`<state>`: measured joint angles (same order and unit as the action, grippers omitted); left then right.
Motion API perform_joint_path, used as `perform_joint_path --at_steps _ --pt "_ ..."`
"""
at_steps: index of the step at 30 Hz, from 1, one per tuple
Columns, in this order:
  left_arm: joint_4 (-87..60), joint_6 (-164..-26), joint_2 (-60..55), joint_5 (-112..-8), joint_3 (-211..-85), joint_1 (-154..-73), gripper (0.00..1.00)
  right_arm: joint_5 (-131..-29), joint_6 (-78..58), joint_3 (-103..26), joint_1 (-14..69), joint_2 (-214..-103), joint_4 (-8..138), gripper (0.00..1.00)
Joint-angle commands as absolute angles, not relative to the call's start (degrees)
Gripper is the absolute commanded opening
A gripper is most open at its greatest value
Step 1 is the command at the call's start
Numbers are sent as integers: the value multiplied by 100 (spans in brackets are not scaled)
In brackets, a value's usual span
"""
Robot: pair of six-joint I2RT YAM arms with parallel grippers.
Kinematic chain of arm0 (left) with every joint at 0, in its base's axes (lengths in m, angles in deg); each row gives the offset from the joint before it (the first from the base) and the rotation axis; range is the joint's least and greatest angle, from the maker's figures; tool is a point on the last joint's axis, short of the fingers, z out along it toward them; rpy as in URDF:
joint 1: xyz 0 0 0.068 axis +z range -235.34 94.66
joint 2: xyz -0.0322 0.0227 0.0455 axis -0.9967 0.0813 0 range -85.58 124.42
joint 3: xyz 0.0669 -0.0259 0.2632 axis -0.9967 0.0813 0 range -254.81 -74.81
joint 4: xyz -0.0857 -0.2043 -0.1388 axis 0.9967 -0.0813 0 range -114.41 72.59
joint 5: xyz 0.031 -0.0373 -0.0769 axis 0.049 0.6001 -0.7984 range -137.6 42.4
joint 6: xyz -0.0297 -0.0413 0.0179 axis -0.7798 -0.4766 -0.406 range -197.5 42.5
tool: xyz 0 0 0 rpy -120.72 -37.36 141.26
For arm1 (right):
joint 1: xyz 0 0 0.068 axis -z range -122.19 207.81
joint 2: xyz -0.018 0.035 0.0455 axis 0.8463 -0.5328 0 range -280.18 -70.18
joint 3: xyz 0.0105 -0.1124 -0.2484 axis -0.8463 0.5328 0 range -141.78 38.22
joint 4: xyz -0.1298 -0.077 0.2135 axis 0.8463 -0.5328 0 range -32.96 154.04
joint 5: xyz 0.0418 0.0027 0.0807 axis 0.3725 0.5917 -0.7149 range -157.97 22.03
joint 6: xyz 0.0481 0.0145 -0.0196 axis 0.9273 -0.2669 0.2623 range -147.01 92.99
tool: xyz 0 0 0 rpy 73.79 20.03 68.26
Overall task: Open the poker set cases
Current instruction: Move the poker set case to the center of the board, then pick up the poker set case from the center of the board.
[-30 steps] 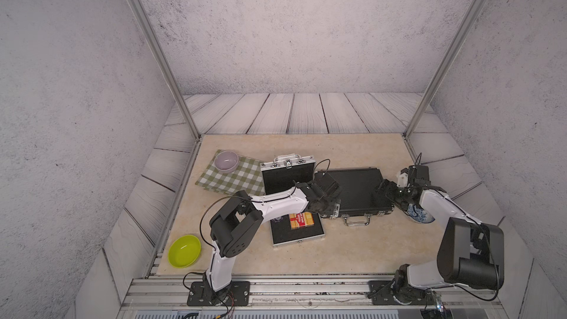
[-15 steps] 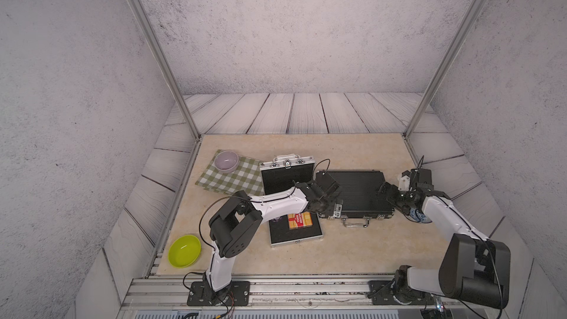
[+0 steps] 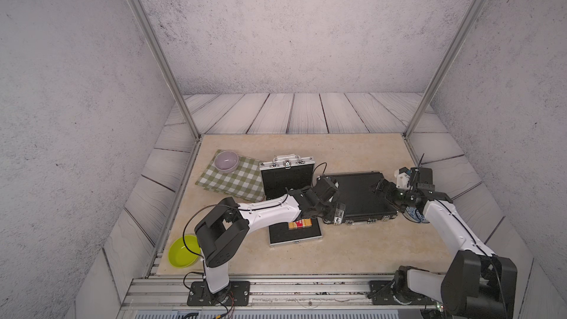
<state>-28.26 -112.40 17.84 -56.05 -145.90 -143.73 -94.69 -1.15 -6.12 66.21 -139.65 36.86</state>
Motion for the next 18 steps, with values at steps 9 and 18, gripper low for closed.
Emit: perform_joint_path --at_steps 9,18 --pt "-2846 -11121 1682 -5258 -14583 -14316 93 -9427 206 -14 6607 -12691 2958 79" --pt "-2332 -10099 1437 -4960 -14468 -14348 78 -9681 656 1050 6549 -11685 2818 70"
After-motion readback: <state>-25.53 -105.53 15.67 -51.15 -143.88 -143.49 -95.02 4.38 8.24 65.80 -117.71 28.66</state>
